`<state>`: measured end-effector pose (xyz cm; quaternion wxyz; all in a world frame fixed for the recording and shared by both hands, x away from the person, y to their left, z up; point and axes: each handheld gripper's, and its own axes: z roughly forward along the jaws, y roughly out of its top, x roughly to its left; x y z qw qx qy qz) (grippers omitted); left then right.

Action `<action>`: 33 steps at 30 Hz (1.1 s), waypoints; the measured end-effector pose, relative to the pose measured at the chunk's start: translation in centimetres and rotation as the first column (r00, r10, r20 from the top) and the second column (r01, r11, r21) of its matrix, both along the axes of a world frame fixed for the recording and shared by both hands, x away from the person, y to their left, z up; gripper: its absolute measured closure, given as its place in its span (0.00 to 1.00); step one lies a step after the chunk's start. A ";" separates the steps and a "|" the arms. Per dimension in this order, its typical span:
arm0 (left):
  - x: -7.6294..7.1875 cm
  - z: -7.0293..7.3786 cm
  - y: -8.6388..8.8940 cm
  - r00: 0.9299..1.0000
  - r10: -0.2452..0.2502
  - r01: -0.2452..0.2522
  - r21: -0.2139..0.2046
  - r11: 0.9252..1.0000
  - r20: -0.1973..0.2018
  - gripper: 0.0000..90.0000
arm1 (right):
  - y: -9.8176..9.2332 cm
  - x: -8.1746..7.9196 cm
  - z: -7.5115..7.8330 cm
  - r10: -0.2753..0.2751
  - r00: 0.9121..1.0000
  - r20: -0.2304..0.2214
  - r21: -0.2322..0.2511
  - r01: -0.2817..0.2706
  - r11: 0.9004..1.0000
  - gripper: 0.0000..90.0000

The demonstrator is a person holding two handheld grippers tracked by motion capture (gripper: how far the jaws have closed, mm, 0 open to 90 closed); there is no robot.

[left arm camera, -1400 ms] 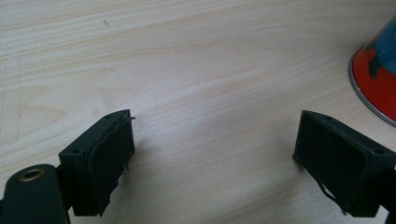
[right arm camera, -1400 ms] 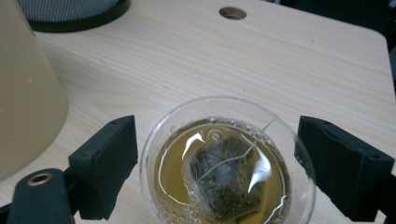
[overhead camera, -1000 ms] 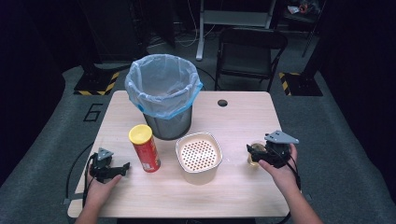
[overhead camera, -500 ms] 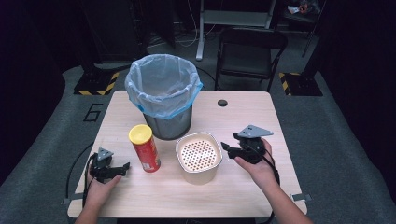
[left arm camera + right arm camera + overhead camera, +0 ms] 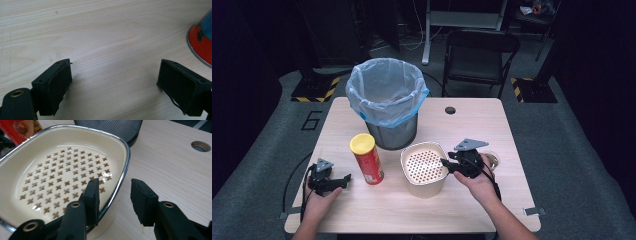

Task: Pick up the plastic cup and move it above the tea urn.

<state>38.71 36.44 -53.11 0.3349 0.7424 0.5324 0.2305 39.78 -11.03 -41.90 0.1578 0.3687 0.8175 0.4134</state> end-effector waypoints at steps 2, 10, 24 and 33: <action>0.0 0.0 0.0 1.000 0.001 -0.001 0.000 1.000 0.000 0.13 | 0.0 -0.5 0.1 0.010 1.000 0.008 -0.015 -0.010 1.000 0.71; 0.0 0.0 0.0 1.000 0.000 0.000 0.000 1.000 0.000 0.13 | -1.4 -1.6 0.6 0.033 0.999 0.014 -0.037 -0.032 0.999 0.76; 0.0 -0.1 -0.1 1.000 0.006 -0.006 -0.004 1.000 0.007 0.13 | -4.4 -3.7 1.2 0.073 0.997 -0.004 -0.057 -0.074 0.996 0.77; 0.0 -0.1 0.0 1.000 0.006 -0.006 -0.001 1.000 0.007 0.13 | -6.7 -3.8 2.1 -0.045 0.999 0.018 0.014 0.045 0.999 0.52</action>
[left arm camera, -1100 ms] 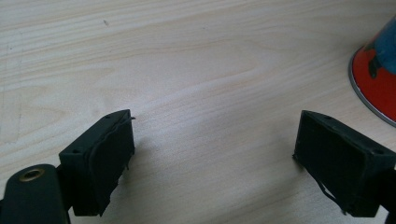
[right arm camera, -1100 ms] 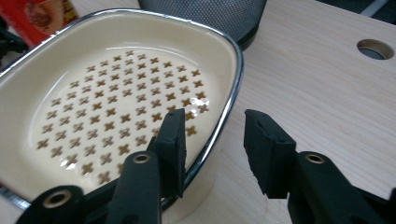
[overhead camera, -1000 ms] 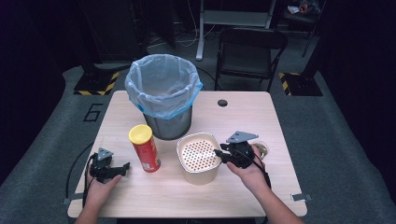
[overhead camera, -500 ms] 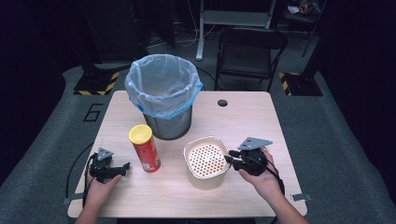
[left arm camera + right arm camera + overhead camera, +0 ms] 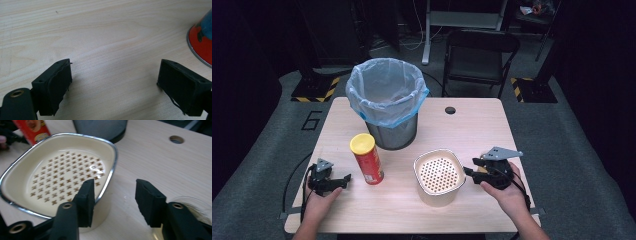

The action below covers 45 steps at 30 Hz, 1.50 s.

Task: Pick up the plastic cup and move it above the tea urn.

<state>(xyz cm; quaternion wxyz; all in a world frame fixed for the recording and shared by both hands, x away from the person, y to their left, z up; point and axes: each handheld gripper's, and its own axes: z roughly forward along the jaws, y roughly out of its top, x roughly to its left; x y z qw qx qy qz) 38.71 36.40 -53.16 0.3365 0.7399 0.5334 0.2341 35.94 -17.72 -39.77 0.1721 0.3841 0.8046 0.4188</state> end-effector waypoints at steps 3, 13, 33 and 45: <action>0.0 0.0 0.0 1.000 0.001 -0.001 -0.003 1.000 0.000 0.13 | -1.0 0.3 0.3 -0.077 0.997 0.023 -0.015 0.077 0.997 0.43; 0.0 0.0 0.0 1.000 -0.002 0.002 0.003 1.000 0.000 0.13 | -3.9 1.9 -1.5 -0.258 0.966 0.025 -0.042 0.259 0.965 0.22; 0.0 0.0 0.0 1.000 0.000 0.000 -0.003 1.000 -0.001 0.13 | -3.6 3.5 -7.2 -0.332 0.943 0.009 -0.108 0.331 0.937 0.16; 0.0 0.0 0.0 1.000 -0.001 0.001 -0.003 1.000 -0.001 0.13 | -3.2 4.7 -8.7 -0.345 0.938 0.038 -0.083 0.347 0.934 0.28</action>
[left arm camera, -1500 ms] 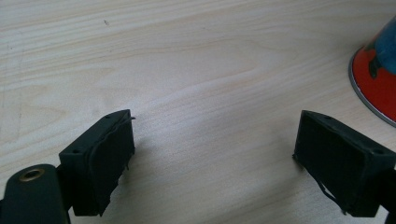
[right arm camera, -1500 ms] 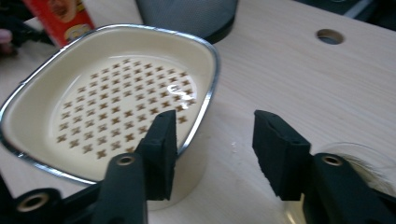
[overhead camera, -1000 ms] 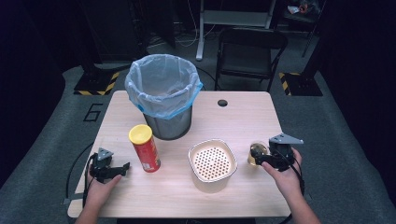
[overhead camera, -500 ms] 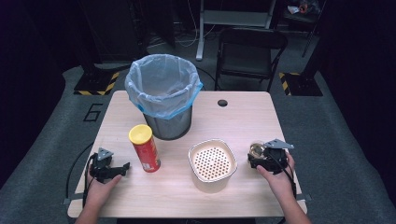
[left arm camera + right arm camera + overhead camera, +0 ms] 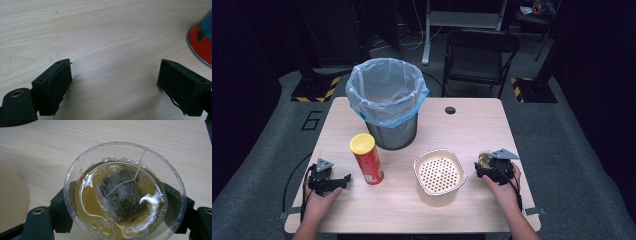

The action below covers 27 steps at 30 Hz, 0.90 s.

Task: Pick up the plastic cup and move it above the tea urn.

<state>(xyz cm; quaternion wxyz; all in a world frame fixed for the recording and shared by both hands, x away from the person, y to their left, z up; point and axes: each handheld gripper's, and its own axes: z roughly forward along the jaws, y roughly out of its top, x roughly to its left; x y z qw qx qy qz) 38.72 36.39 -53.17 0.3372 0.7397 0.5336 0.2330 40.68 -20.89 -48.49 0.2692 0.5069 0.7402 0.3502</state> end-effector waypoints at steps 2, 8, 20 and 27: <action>0.0 0.0 0.0 1.000 -0.003 0.003 0.006 1.000 -0.002 0.13 | -0.1 0.1 0.0 0.010 1.000 0.006 0.004 -0.010 1.000 0.30; 0.0 0.0 0.0 1.000 -0.001 0.001 0.001 1.000 0.000 0.13 | -0.3 0.2 0.2 0.022 1.000 0.008 0.034 -0.022 0.999 0.32; 0.0 0.0 0.0 1.000 -0.001 0.001 0.000 1.000 0.000 0.13 | -0.9 0.1 0.1 0.147 0.989 0.029 0.028 -0.148 0.989 0.32; 0.0 0.0 0.0 1.000 -0.001 0.001 0.001 1.000 0.000 0.13 | -1.4 -0.1 -0.2 0.183 0.981 0.057 0.054 -0.186 0.981 0.32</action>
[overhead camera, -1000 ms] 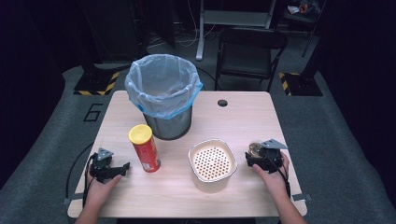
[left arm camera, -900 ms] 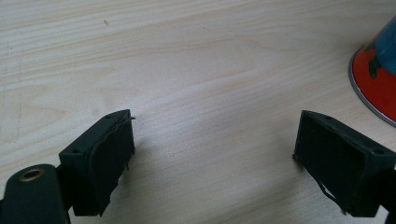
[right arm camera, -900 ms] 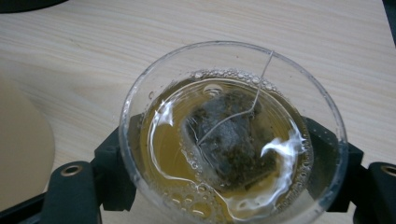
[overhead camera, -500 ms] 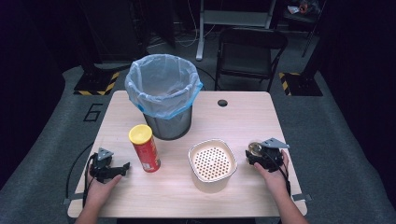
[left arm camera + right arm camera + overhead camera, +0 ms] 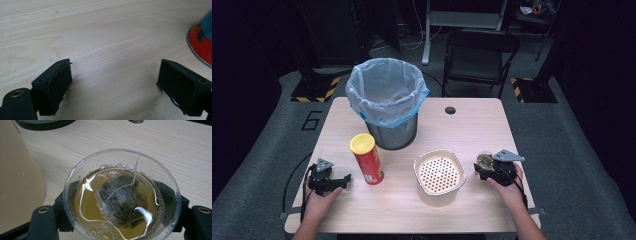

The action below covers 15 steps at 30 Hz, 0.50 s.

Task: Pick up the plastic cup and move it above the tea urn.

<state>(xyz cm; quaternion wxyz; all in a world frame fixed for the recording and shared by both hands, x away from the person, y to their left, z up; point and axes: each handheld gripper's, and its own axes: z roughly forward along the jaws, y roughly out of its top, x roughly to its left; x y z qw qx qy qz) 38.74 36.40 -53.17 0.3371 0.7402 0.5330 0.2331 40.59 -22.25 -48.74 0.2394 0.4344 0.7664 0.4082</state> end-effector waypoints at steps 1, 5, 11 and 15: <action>0.0 0.0 0.0 1.000 0.000 0.000 0.000 1.000 0.000 0.13 | 0.0 0.0 -0.1 0.001 1.000 0.007 0.008 -0.001 1.000 0.32; 0.0 0.0 0.0 1.000 0.000 0.000 0.000 1.000 0.000 0.13 | -0.3 0.0 -0.2 0.043 0.999 0.015 0.014 -0.043 0.999 0.32; 0.0 0.0 0.0 1.000 0.000 0.000 0.000 1.000 0.000 0.13 | -0.5 0.0 -0.3 0.079 0.997 0.018 0.028 -0.079 0.996 0.31; 0.0 0.0 0.0 1.000 0.000 0.000 0.000 1.000 0.000 0.13 | -0.5 0.0 -0.3 0.097 0.995 0.033 0.025 -0.098 0.995 0.33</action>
